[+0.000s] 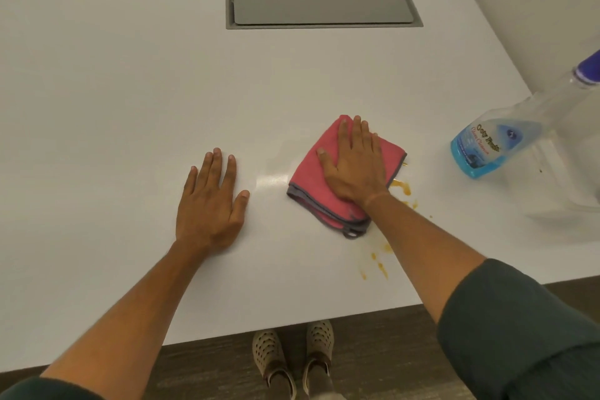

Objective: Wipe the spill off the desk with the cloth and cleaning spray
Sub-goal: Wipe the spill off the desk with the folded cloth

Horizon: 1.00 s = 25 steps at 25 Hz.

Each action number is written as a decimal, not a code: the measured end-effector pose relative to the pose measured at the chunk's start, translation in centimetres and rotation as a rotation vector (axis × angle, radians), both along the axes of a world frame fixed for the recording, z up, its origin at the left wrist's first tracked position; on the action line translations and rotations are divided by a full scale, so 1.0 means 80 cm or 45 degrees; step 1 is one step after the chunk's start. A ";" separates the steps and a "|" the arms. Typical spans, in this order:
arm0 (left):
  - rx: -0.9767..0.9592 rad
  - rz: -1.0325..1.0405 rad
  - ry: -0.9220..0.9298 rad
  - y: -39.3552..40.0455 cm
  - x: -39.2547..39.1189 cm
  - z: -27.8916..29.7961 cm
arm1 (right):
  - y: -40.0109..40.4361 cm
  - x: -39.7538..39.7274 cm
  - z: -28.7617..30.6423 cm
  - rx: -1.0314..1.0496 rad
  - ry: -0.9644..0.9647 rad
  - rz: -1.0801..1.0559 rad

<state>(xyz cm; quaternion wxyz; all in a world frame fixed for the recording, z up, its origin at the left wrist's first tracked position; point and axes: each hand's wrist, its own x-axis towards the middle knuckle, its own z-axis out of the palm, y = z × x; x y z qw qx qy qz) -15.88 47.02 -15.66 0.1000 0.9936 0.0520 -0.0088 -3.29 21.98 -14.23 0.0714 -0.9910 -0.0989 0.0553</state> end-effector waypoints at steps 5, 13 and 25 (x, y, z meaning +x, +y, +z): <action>-0.001 0.004 -0.009 0.000 -0.002 0.000 | -0.014 0.006 -0.002 -0.035 -0.021 -0.159; 0.014 0.001 0.002 0.001 -0.002 0.000 | -0.058 -0.032 0.000 0.013 -0.012 -0.352; 0.037 0.019 0.003 -0.006 -0.003 0.000 | -0.111 -0.119 0.005 0.001 0.028 -0.462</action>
